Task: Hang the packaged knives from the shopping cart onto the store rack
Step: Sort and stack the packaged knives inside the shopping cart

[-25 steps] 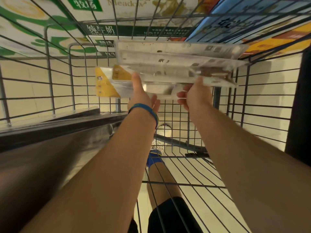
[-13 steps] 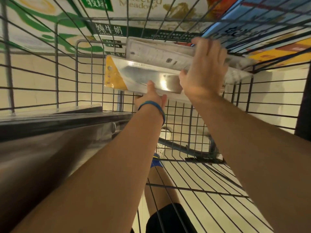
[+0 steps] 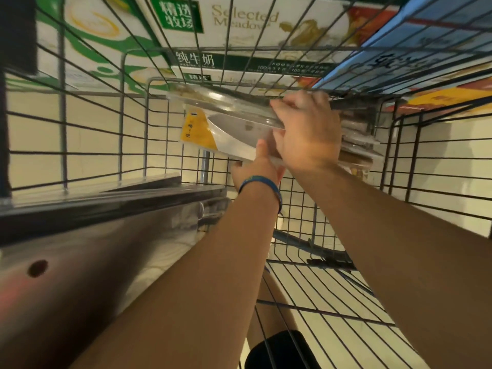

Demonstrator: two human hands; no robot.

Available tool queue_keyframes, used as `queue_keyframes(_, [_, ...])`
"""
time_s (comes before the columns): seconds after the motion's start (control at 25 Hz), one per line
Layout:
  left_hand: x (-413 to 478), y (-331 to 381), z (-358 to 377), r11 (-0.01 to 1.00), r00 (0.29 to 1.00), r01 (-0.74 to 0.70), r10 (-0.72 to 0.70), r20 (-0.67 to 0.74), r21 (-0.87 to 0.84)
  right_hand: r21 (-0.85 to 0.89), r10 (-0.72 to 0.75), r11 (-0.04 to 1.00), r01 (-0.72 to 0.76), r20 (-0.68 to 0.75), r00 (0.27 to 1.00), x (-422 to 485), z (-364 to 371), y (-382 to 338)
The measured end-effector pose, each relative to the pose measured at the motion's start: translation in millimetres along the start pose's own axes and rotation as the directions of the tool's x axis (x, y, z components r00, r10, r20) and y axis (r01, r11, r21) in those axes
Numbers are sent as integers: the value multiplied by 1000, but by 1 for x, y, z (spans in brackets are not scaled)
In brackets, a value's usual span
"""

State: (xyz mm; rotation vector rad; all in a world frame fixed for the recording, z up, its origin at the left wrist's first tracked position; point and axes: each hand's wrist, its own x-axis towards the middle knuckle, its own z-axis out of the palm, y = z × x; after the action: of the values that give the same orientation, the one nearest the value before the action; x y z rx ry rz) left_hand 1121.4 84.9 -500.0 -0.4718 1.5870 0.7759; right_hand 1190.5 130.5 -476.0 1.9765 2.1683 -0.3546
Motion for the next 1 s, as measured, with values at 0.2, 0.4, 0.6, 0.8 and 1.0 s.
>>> queue_keyframes(0.2, [6, 5, -8, 997, 999, -30, 28, -26, -68, -39, -87, 996, 86, -30, 996, 0, 0, -35])
queue_keyframes(0.4, [3, 17, -1, 973, 994, 0, 25, 102, -232, -32, -89, 996, 88, -31, 996, 3, -11, -32])
queue_keyframes(0.6, [12, 28, -3, 965, 986, 6, 38, 162, -262, 15, -74, 997, 76, -108, 991, -9, -18, -35])
queue_keyframes(0.8, [15, 33, -10, 943, 998, 3, 17, 58, -333, 116, -57, 992, 44, 108, 993, -20, 2, -36])
queue_keyframes(1.0, [15, 33, -13, 993, 935, -113, 93, -342, -39, 199, -135, 976, 94, 206, 969, -16, 22, -34])
